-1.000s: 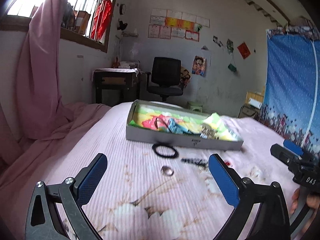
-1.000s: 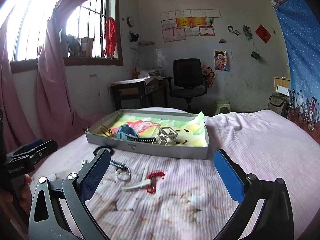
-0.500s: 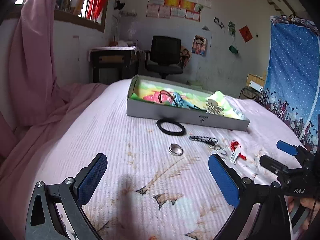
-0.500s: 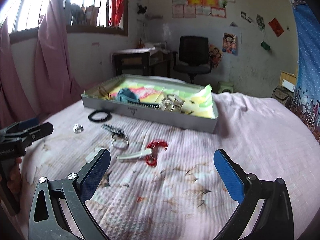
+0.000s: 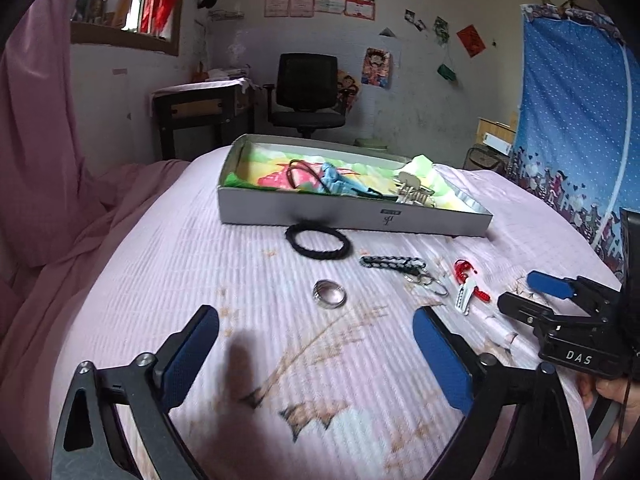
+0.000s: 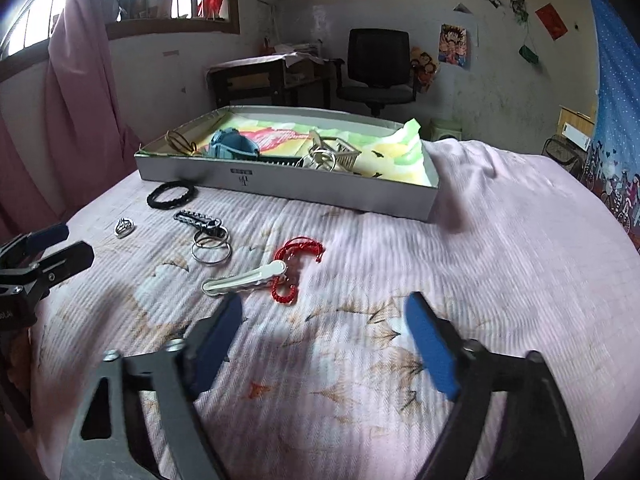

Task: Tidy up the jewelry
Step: 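Withdraw both tools from the box toward the remaining jewelry, then grasp the silver ring with the left tool while the right tool grasps the red beaded string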

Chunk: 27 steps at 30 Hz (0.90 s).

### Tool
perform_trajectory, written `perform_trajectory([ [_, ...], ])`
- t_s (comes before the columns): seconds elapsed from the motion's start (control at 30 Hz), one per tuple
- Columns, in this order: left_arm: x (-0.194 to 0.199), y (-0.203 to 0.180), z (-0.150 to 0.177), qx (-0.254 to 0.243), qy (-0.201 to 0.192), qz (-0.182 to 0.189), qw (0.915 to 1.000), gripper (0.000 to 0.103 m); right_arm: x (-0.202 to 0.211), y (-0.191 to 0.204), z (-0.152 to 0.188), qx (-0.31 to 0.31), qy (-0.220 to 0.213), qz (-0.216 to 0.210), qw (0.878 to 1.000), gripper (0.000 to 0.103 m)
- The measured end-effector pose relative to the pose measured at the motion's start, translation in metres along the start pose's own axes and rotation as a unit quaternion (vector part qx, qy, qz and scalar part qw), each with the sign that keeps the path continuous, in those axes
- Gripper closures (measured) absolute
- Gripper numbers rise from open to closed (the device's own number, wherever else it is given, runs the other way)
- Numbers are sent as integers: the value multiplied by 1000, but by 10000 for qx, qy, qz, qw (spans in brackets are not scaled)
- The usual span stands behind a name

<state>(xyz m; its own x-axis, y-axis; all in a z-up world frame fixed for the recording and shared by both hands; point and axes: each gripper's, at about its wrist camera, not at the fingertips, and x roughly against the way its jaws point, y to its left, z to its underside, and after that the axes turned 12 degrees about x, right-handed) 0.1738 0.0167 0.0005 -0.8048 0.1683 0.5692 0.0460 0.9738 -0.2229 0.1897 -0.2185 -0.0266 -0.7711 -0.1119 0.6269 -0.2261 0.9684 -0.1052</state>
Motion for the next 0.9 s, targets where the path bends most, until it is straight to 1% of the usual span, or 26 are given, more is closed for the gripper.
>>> perform_trajectory([
  [0.03,-2,-1,-2,-20,12,28,10000,14,-1,1,0,20,2,-8,10000,40],
  [0.1,-8,-3,-6,-48,79,97,9999,26,-1,3,-2,77,-29,-40,10000,46],
  [0.13,-11,-3,-7,-55,121,125,9998,30,-1,5,-3,115,-47,-77,9999,49],
  [0.17,-17,-3,-8,-67,202,167,9996,36,-2,6,-4,139,-56,-103,9998,51],
  [0.2,-22,-3,-7,-62,312,198,9993,43,-3,7,-5,173,-55,-150,9997,56],
  [0.23,-25,-2,-7,-52,375,209,9991,46,-5,9,-5,203,-34,-196,9996,59],
  [0.27,-29,-2,-6,-34,445,230,9987,49,-7,10,-6,234,-6,-244,9994,61],
  [0.33,-31,-1,-7,0,473,289,9985,50,-10,12,-7,279,37,-302,9991,67],
  [0.43,-34,1,-8,60,504,349,9981,53,-16,16,-8,342,110,-374,9987,72],
  [0.53,-38,3,-8,113,562,340,9978,60,-22,19,-8,377,193,-423,9982,78],
  [0.6,-40,3,-8,123,585,324,9977,67,-25,19,-8,382,253,-430,9980,78],
  [0.63,-40,3,-8,121,586,323,9977,69,-26,19,-8,376,277,-426,9980,80],
  [0.7,-40,2,-6,94,563,320,9979,78,-27,19,-7,353,302,-425,9980,82],
  [0.77,-40,0,-5,50,553,313,9980,83,-27,18,-7,322,315,-426,9981,87],
  [0.8,-39,-1,-4,25,536,300,9981,83,-27,18,-7,299,316,-427,9981,91],
  [0.9,-37,-2,-3,-3,499,313,9983,83,-27,16,-5,231,310,-415,9984,94],
])
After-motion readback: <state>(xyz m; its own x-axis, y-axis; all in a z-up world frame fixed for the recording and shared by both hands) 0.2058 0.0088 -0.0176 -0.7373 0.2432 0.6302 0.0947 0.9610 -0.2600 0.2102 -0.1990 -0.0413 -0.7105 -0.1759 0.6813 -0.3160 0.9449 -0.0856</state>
